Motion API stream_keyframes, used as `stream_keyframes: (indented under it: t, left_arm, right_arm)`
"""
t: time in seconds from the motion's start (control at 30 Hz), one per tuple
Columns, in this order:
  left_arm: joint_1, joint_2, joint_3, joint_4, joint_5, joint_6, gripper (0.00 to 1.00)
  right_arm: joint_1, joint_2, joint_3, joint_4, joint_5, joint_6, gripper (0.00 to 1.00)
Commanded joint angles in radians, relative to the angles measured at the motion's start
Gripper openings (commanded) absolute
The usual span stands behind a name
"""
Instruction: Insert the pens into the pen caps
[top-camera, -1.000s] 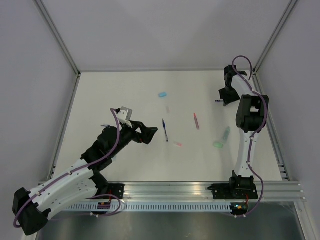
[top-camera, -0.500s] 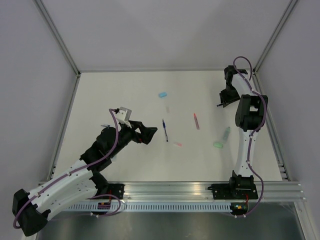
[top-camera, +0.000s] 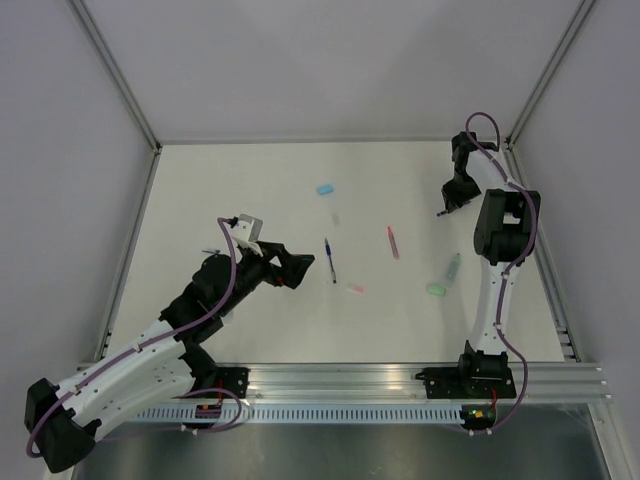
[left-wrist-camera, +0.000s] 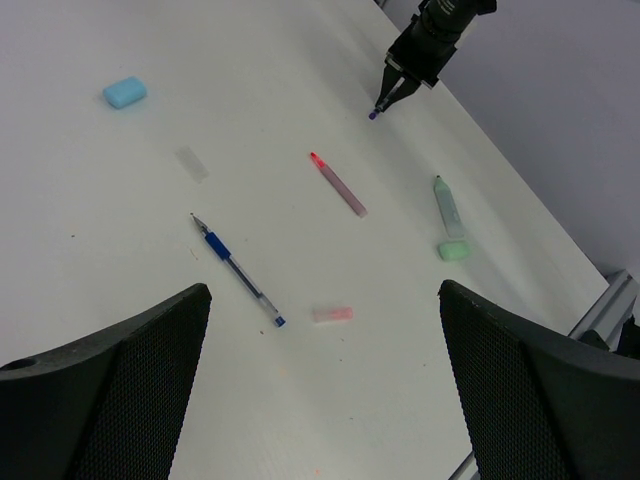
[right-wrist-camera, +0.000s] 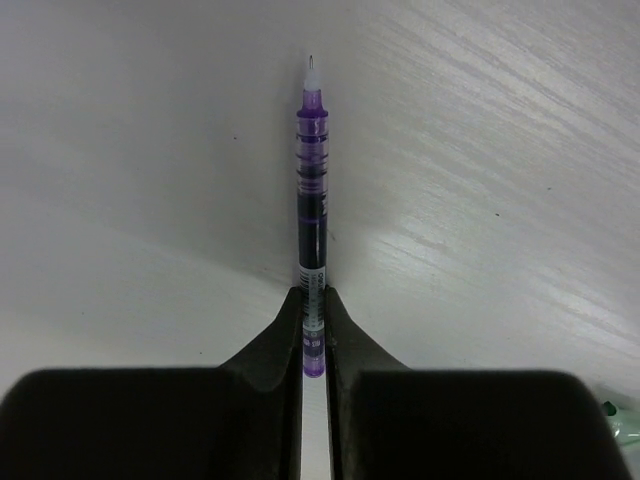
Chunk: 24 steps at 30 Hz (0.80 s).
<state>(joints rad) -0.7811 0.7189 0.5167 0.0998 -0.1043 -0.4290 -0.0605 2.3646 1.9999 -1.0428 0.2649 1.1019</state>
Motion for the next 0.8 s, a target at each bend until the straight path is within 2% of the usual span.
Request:
stream_keyframes:
  t: [0.0, 0.2, 0.4, 0.43, 0.5, 0.6, 0.77]
  left_arm:
    - [-0.003, -0.009, -0.007, 0.012, -0.026, -0.031, 1.00]
    - [-0.003, 0.002, -0.012, 0.017, -0.031, -0.039, 1.00]
    - [-0.003, 0.050, 0.008, 0.000, -0.032, -0.042, 0.99]
    - [-0.003, 0.059, 0.011, 0.001, -0.014, -0.043, 0.99]
    - [-0.001, 0.097, 0.029, -0.003, 0.009, -0.048, 0.99]
    - [0.011, 0.158, 0.097, -0.066, 0.051, -0.079, 0.98]
    - [0.068, 0.229, 0.213, -0.138, 0.208, -0.138, 0.97]
  right_arm:
    - [-0.010, -0.001, -0.090, 0.024, 0.002, -0.102, 0.01]
    - [-0.009, -0.102, -0.206, 0.095, -0.029, -0.241, 0.00]
    - [-0.006, -0.312, -0.465, 0.363, -0.232, -0.506, 0.00]
    - [0.001, -0.342, -0.498, 0.433, -0.295, -0.534, 0.00]
    - [0.010, -0.430, -0.564, 0.475, -0.323, -0.591, 0.00]
    - [0.051, -0.517, -0.575, 0.480, -0.326, -0.649, 0.00]
    - [0.191, -0.663, -0.613, 0.490, -0.308, -0.682, 0.00]
